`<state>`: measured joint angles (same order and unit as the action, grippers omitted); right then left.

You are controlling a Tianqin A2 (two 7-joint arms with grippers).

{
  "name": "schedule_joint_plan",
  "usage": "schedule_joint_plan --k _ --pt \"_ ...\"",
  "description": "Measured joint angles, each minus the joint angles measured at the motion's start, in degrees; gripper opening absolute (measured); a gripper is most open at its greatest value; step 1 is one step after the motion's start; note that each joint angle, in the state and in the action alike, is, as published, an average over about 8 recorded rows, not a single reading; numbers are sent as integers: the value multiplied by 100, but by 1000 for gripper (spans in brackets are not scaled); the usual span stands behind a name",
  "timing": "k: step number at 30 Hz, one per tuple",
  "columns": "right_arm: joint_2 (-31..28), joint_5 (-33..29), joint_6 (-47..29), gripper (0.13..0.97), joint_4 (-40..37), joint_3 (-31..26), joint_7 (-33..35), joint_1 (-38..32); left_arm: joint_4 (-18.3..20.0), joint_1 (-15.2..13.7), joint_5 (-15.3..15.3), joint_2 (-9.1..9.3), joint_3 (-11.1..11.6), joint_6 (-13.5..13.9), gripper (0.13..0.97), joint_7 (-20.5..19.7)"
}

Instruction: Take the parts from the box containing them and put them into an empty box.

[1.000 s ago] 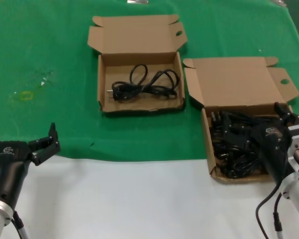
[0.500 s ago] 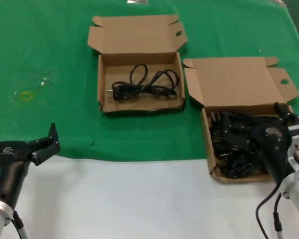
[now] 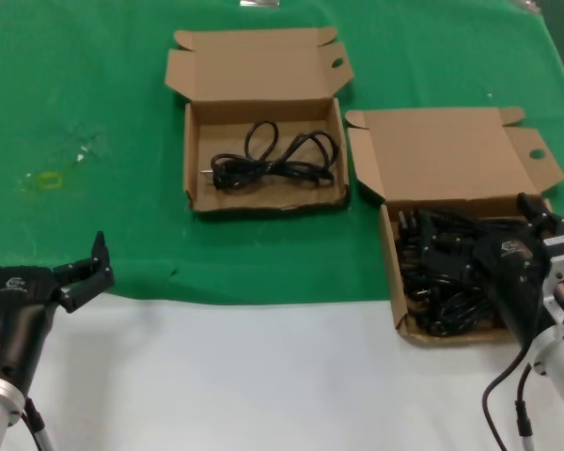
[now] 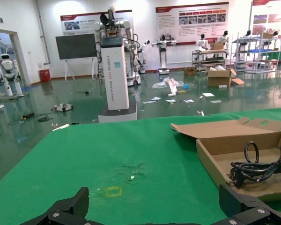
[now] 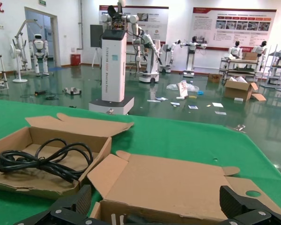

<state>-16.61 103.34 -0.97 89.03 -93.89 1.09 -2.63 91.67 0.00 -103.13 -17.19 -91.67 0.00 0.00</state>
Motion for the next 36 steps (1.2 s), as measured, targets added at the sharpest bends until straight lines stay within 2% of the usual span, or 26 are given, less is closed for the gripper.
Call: schedule_joint_plan --k 36 --pt "0 0 0 966 0 0 0 0 0 0 0 0 0 0 966 0"
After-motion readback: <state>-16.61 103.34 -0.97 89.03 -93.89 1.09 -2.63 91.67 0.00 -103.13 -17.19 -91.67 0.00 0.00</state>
